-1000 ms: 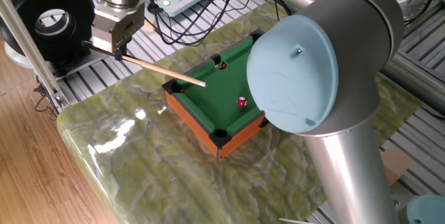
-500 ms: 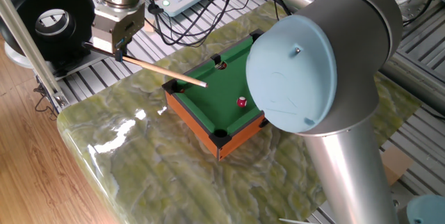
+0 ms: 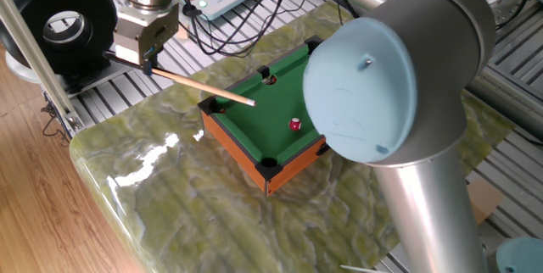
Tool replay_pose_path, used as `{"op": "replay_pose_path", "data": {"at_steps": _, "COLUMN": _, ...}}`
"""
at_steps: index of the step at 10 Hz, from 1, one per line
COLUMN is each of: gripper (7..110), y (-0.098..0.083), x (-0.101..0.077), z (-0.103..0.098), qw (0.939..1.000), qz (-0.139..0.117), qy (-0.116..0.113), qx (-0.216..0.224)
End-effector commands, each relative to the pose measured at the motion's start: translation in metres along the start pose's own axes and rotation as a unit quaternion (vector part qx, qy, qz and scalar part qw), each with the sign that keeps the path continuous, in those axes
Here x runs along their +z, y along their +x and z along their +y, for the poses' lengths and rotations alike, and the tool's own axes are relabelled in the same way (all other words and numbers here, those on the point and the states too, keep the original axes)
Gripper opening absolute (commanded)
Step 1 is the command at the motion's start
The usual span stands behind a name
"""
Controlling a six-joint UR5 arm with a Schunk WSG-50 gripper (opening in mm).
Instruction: Hit the pool ball
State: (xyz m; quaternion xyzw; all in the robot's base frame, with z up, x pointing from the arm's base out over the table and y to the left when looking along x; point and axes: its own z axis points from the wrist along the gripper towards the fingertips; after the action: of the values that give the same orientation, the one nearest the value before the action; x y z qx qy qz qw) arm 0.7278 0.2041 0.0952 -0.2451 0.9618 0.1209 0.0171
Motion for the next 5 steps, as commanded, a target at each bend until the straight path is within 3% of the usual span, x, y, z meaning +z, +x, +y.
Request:
{"op": "replay_pose_path", "data": {"at_steps": 1, "gripper": 7, "y": 0.031, "x": -0.006, "z": 0.007, "qw": 1.0, "qz": -0.004, "qy": -0.007, "qx": -0.003}}
{"op": "replay_pose_path", "data": {"at_steps": 3, "gripper": 7, "y": 0.053, "x": -0.001, "z": 0.007, "qw": 0.9999, "qz": -0.006, "qy": -0.005, "qx": -0.013}}
{"op": "replay_pose_path", "data": {"at_steps": 5, "gripper": 7, "y": 0.062, "x": 0.012, "z": 0.003, "qw": 0.9997, "qz": -0.016, "qy": 0.004, "qx": -0.016}}
